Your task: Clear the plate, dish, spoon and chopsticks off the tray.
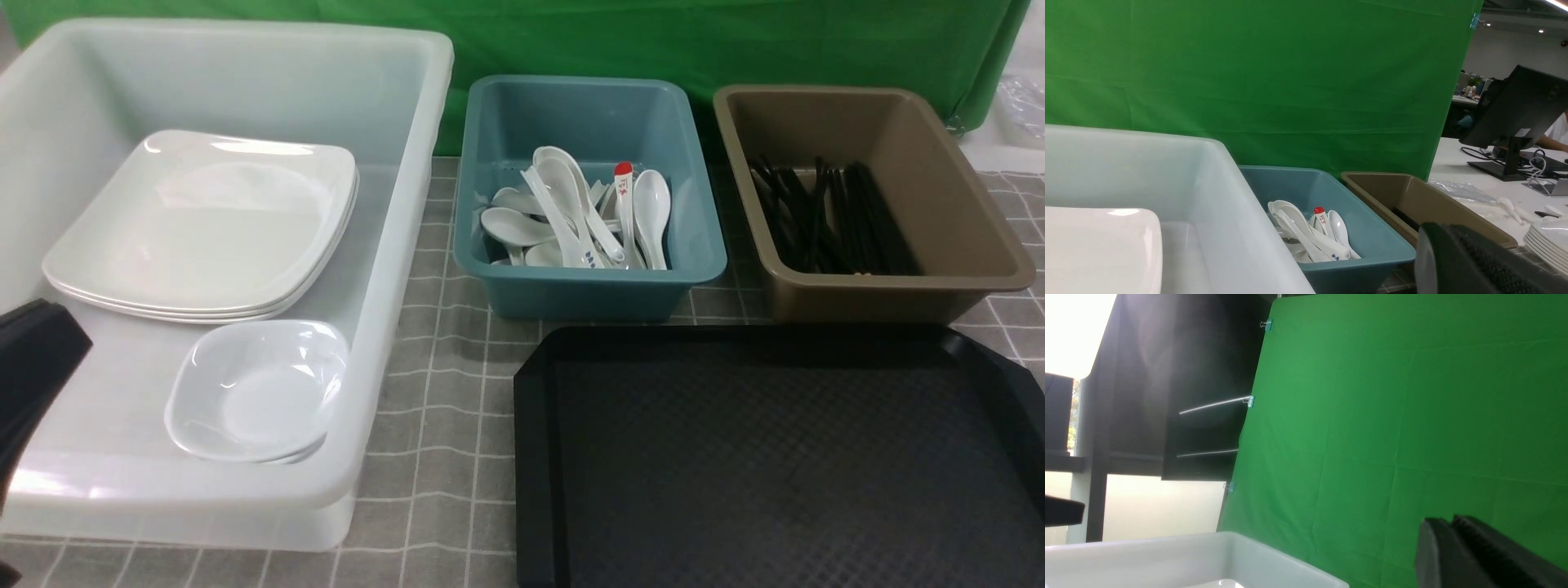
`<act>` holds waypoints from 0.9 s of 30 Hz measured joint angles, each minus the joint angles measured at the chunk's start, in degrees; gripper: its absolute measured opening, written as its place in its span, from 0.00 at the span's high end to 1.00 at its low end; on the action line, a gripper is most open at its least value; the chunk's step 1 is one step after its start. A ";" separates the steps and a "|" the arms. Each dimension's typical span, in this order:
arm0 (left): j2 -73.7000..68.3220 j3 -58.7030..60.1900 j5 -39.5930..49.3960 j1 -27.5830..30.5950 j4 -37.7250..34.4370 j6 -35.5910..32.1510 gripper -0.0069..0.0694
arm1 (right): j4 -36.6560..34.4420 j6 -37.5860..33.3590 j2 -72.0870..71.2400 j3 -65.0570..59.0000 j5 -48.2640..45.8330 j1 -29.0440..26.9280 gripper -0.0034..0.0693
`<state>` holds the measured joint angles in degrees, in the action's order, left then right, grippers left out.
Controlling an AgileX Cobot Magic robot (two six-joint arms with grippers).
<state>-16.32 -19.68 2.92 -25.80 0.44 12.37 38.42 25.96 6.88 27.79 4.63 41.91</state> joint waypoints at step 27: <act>16.35 19.92 4.52 29.13 -6.01 -14.41 0.91 | 0.04 0.00 0.00 0.00 0.00 0.00 0.76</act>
<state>0.03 0.24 7.45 3.33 -5.58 -2.04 38.46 25.96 6.88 27.79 4.63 41.91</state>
